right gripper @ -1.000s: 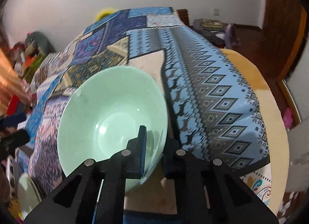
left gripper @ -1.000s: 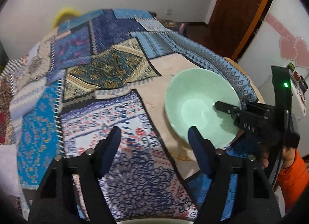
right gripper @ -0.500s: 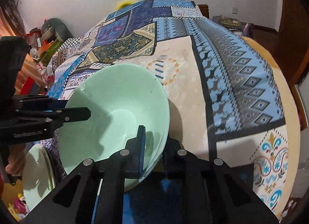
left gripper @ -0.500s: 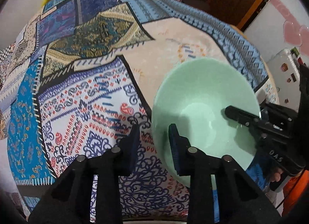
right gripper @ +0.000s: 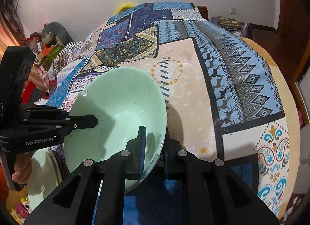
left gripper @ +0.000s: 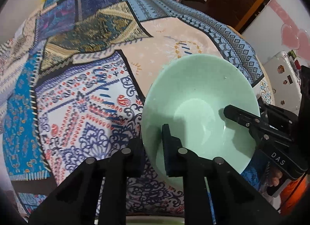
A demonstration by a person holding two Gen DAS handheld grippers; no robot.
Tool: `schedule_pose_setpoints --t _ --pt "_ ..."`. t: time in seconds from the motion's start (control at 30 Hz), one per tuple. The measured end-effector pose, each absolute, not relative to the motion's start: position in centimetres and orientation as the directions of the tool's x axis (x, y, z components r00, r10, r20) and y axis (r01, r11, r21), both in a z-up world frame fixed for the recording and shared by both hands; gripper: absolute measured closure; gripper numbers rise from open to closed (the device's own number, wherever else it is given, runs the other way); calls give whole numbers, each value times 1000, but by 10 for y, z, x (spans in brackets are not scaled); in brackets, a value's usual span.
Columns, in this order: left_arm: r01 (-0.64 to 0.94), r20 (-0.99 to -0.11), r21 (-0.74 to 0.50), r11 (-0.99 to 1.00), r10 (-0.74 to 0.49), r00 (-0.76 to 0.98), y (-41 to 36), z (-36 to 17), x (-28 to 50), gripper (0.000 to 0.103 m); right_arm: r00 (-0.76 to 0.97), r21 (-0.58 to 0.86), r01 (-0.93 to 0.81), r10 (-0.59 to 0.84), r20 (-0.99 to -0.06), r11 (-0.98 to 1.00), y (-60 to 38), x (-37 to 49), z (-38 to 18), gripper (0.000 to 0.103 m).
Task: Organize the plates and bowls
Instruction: 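Lift the green bowl with both tools and carry it toward the bowl stack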
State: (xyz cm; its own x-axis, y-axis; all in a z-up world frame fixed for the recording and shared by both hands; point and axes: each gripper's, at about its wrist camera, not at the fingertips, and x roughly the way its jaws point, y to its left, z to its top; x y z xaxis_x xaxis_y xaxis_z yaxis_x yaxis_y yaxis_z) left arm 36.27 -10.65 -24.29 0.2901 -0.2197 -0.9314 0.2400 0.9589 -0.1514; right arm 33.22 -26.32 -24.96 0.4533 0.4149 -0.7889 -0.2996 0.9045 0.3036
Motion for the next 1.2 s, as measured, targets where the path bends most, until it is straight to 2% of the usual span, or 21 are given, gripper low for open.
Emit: schedule_pose_setpoints --t 0.1,0.9,1.2 --pt "243 -925 -112 964 -191 329 -101 -233 350 90 454 308 -304 422 -785 901 -261 327 -244 91" --pt "159 -831 -103 982 -173 529 -23 -142 238 91 510 284 -402 470 -720 871 -192 260 -171 91" --pt "100 -806 -115 988 -152 572 21 -124 196 91 512 265 -457 495 -702 849 -153 230 -156 91"
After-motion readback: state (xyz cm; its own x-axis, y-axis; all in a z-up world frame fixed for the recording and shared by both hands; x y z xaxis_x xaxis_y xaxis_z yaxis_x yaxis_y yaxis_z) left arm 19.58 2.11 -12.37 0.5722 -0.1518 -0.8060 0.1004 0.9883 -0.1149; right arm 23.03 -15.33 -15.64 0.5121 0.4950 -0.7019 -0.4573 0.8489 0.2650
